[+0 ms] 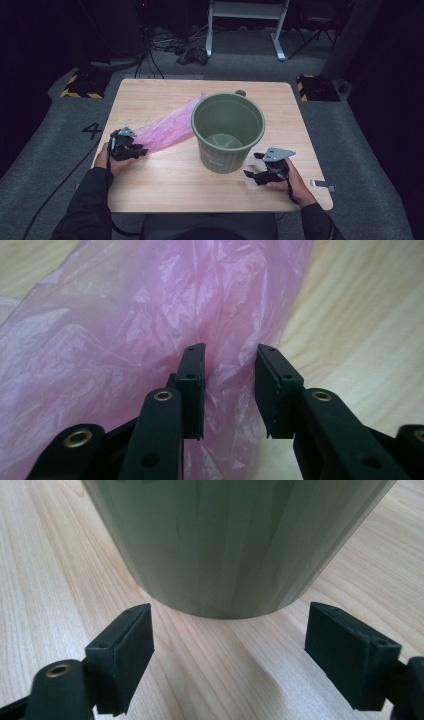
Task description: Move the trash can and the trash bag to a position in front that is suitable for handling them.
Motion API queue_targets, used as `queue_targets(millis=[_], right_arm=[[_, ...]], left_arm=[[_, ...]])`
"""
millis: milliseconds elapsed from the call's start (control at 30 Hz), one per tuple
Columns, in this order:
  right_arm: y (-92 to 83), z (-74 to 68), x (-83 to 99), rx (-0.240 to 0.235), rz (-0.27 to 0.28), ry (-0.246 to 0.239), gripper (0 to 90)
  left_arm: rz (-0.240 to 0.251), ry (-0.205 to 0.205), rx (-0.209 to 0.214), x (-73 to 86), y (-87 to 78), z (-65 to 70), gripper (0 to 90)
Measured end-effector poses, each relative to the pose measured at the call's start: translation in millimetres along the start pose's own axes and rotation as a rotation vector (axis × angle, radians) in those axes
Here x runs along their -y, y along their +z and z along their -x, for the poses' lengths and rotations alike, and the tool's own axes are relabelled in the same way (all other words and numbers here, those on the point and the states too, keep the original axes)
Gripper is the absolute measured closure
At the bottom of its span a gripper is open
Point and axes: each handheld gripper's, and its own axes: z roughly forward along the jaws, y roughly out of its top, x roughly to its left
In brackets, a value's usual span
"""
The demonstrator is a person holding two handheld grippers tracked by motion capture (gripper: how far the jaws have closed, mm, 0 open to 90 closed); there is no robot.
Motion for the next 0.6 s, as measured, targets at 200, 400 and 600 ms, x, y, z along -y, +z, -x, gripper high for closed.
queue_targets(millis=[200,400,600], right_arm=[[1.9,-4.0,-5.5,0.011,0.024,0.004,19.5],[6.0,-7.1,-7.8,0.009,0.019,-0.01,19.7],[5.5,-4.5,-4.5,0.011,0.009,-0.001,19.7]], left_arm=[[-0.005,0.023,0.05,-4.4,7.2,25.8,65.6],[-0.01,0.058,0.109,-8.9,13.6,42.0,65.2],[-0.04,0.096,0.159,-13.2,16.4,57.5,61.1]])
